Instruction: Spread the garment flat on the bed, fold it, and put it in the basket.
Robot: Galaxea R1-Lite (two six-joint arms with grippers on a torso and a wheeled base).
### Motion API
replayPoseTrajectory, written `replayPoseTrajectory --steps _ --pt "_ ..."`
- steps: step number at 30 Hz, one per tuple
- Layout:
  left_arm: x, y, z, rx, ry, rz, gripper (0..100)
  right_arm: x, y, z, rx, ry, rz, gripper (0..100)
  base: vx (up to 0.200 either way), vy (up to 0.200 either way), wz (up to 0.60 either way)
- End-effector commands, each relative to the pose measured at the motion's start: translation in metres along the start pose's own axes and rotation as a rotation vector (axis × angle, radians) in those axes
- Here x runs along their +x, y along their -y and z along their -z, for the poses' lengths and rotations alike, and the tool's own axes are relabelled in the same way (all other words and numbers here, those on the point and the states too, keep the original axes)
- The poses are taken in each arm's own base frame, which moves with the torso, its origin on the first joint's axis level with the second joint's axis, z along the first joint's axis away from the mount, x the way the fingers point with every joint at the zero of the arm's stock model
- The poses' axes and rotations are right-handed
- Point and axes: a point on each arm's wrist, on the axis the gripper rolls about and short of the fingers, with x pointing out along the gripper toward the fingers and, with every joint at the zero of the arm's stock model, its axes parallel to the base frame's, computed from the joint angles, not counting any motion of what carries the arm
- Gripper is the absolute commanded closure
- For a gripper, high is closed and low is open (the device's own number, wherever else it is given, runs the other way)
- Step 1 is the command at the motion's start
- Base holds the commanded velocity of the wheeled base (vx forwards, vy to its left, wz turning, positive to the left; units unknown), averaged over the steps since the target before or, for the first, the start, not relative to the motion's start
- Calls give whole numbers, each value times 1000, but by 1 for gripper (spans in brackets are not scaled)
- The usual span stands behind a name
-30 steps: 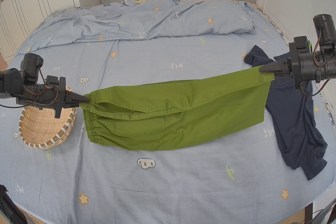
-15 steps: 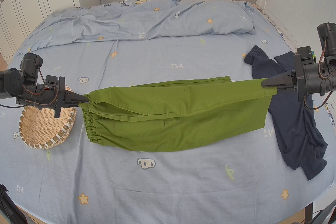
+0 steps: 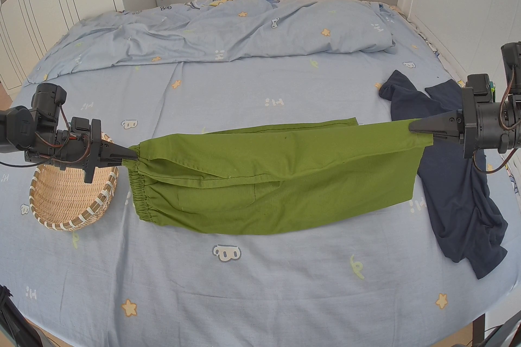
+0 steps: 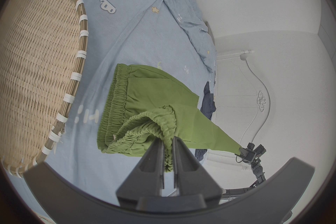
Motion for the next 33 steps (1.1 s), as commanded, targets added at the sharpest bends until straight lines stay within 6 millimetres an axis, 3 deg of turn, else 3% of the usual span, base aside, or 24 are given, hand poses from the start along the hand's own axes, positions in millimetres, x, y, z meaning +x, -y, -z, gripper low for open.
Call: replayPoseTrajectory --steps 1,8,15,22,33 --pt "1 0 1 -1 -3 0 100 1 3 0 9 -5 6 100 0 0 0" --pt "-1 0 -1 4 7 1 100 16 18 -6 28 -17 22 100 0 0 0" --pt "-1 -2 0 1 5 -1 100 49 57 -28 -55 68 4 100 0 0 0" --pt "1 -4 -2 4 5 -1 100 67 74 -34 -47 65 14 100 0 0 0" --pt "8 -11 -9 12 14 3 100 73 101 -49 -106 174 10 100 0 0 0"
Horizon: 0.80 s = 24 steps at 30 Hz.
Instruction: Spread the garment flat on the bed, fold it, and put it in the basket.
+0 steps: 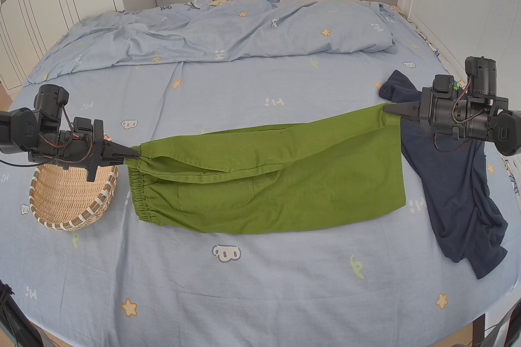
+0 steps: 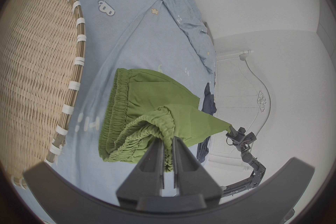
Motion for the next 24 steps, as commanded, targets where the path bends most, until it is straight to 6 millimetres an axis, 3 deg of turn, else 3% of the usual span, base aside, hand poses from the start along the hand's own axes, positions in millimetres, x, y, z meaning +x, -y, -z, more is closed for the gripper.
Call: replayPoseTrajectory --steps 1,9,24 --pt "3 -5 -3 -1 5 0 100 7 18 2 6 13 14 100 0 0 0" --pt "10 -9 -5 15 8 6 100 8 18 0 -57 73 -15 100 0 0 0" --pt "27 -30 -22 63 60 25 100 38 56 1 -76 105 -11 100 0 0 0"
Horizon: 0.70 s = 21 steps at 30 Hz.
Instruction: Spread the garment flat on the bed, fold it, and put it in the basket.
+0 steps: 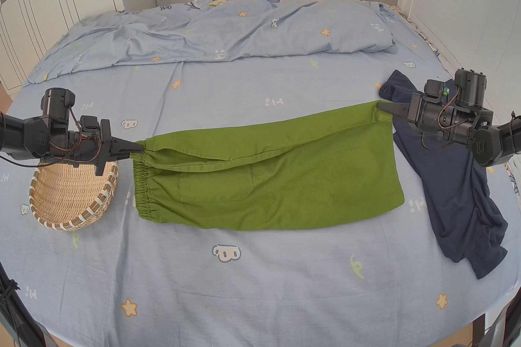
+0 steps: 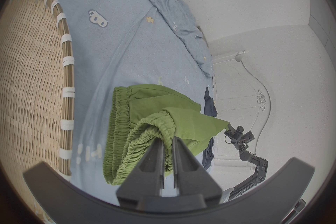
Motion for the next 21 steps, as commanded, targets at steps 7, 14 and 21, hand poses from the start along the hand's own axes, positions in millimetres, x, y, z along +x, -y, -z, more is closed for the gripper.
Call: replayPoseTrajectory --steps 7,14,21 --pt "11 -14 -2 -11 -9 -5 100 16 21 6 11 -8 8 100 0 0 0" --pt "20 -18 -6 -9 -17 -1 0 27 28 15 28 -34 6 0 0 0 0" --pt "19 -14 -8 -5 -6 7 0 26 28 25 47 -60 12 0 0 0 0"
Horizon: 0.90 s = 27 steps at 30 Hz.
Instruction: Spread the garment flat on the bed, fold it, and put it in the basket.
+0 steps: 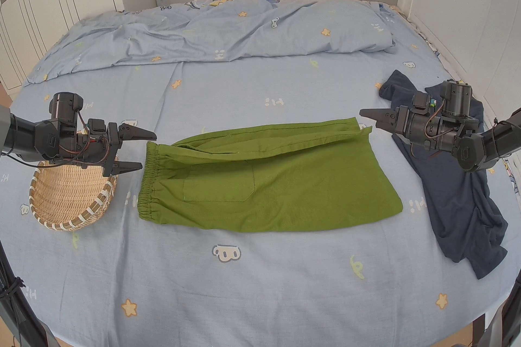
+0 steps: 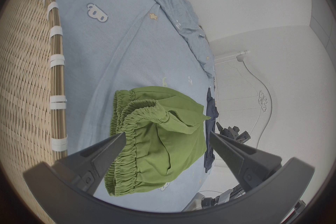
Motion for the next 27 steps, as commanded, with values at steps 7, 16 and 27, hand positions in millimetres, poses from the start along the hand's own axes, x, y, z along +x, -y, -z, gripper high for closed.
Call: replayPoseTrajectory --steps 7,16,27 --pt "17 18 8 -44 -31 42 0 -20 -10 15 40 -33 17 0 0 0 0" --pt "43 17 10 -29 -65 63 0 -38 -23 11 34 -15 19 0 0 0 0" --pt "86 -8 -32 -30 77 48 0 -50 -24 11 33 -3 33 0 0 0 0"
